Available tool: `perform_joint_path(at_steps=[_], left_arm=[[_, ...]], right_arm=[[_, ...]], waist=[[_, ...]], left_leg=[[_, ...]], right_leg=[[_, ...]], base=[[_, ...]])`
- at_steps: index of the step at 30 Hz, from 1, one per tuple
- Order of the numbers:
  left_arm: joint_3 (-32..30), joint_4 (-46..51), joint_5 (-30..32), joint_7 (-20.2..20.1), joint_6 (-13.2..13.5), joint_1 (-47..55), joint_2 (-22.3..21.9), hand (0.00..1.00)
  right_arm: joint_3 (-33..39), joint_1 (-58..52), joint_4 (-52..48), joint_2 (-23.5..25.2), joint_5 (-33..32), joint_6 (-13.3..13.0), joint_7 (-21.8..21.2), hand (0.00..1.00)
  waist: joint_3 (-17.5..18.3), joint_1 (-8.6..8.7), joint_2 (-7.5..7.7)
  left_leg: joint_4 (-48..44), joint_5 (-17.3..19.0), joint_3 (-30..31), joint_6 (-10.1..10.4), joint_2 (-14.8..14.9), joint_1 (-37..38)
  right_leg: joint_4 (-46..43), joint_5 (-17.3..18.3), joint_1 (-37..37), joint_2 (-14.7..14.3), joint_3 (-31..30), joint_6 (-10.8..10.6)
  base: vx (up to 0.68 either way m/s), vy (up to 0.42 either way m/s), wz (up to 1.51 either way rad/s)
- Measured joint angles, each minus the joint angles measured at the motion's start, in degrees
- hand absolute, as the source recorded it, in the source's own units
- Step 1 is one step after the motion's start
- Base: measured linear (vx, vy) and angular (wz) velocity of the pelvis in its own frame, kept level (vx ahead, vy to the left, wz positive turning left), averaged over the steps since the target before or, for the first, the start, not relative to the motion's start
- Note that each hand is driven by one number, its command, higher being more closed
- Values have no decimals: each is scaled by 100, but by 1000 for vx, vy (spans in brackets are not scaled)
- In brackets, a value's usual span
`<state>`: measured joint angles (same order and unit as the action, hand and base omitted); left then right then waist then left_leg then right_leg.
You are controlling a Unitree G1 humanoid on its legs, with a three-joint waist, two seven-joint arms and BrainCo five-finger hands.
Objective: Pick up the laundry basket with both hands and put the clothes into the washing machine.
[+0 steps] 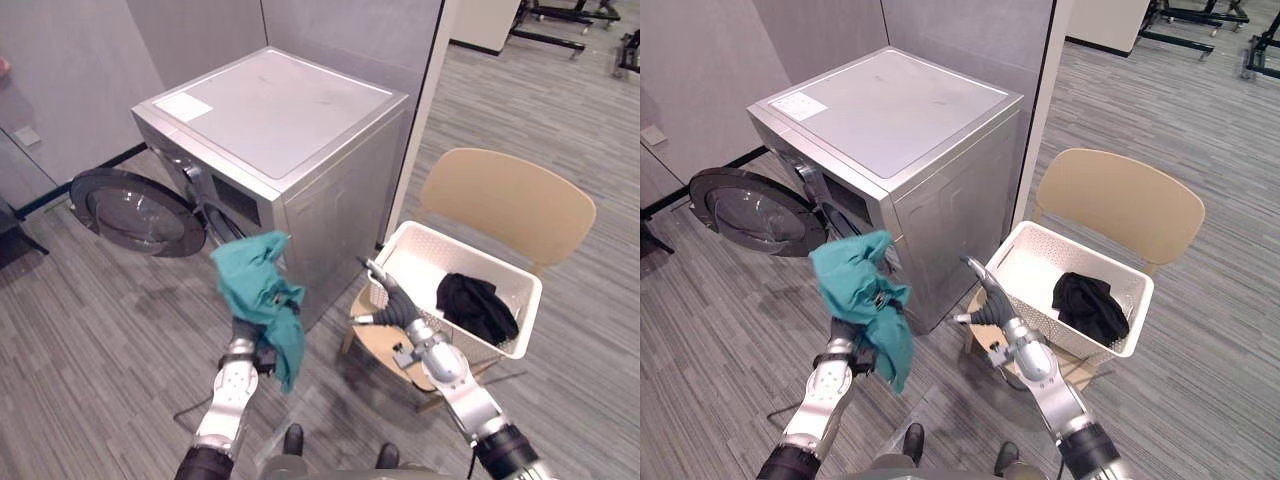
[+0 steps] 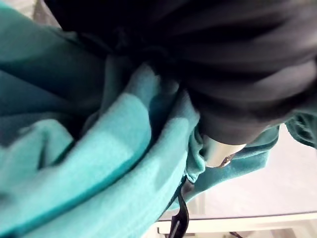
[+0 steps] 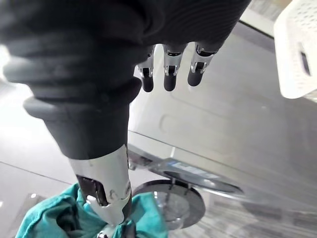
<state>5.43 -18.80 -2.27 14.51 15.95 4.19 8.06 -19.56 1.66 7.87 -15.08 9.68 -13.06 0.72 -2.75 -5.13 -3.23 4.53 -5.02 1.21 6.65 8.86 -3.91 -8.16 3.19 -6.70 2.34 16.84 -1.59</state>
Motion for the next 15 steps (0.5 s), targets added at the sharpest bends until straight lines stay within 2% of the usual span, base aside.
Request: perform_joint_path(at_steps=[3, 7, 8, 9, 10, 11, 12, 13, 14, 15], left_arm=[[-318, -401, -147, -105, 7, 362, -1, 100], [-407, -1276, -237, -311, -72, 432, -104, 100], [-408, -1476, -236, -339, -142, 439, -212, 100], [-416, -1600, -236, -339, -208, 426, -285, 100], [-422, -1650, -236, -339, -216, 415, -326, 100], [-440, -1778, -234, -335, -232, 370, -426, 100], [-448, -1812, -230, -334, -266, 391, -464, 100], [-455, -1835, -229, -334, -284, 402, -469, 100], [-530, -1938, -221, -329, -302, 408, -467, 100], [-576, -2036, -211, -329, -310, 442, -471, 100]], right_arm=[[-14, -261, 737, 7, 5, -1, -193, 0], [215, -316, 2287, 125, 384, 139, -311, 0], [473, -318, 2764, 235, 512, 245, -213, 0], [733, -319, 3060, 358, 522, 328, -116, 0], [853, -316, 3157, 409, 511, 350, -30, 0], [1118, -283, 3297, 483, 480, 358, 190, 0], [1213, -232, 3404, 493, 433, 366, 302, 0], [1260, -194, 3449, 505, 432, 379, 354, 0], [1307, -124, 3520, 568, 373, 415, 471, 0], [1331, -92, 3544, 582, 305, 423, 550, 0]], waist=[[-16, -19, 2], [-175, -36, -27], [-216, -30, -46], [-249, -27, -9], [-284, -25, 9], [-394, -15, 37], [-398, -4, -53], [-410, -9, -102], [-420, 20, -93], [-419, 50, -97]], left_leg=[[-45, 8, -37, -11, 6, -59], [-454, 112, 219, -186, -121, -660], [-501, 202, 197, -636, -198, -865], [-437, 419, -104, -1174, -259, -948], [-394, 549, -303, -1358, -289, -965], [-490, 529, -1066, -1336, -242, -1068], [-620, 478, -1624, -1274, -171, -1094], [-647, 438, -1901, -1299, -112, -1083], [-747, 287, -2387, -1211, 9, -1092], [-759, 38, -2508, -941, 27, -1063]], right_leg=[[-26, 28, -18, -7, -27, -5], [-250, 173, -275, 166, 403, 13], [-292, 210, -294, 293, 721, -12], [-225, 226, -254, 448, 992, -43], [-141, 223, -214, 556, 1122, -72], [-69, 205, -89, 785, 1582, -107], [-97, 233, -11, 830, 1828, -151], [-164, 248, 47, 853, 1991, -174], [-291, 302, 175, 991, 2318, -332], [-358, 342, 333, 1049, 2551, -434]], base=[[-10, -16, -3], [-85, 15, 52], [-88, 52, 133], [-43, 53, 143], [18, 98, 181], [47, 124, 172], [74, 148, 164], [124, 131, 138], [231, 103, 134], [241, 78, 127]])
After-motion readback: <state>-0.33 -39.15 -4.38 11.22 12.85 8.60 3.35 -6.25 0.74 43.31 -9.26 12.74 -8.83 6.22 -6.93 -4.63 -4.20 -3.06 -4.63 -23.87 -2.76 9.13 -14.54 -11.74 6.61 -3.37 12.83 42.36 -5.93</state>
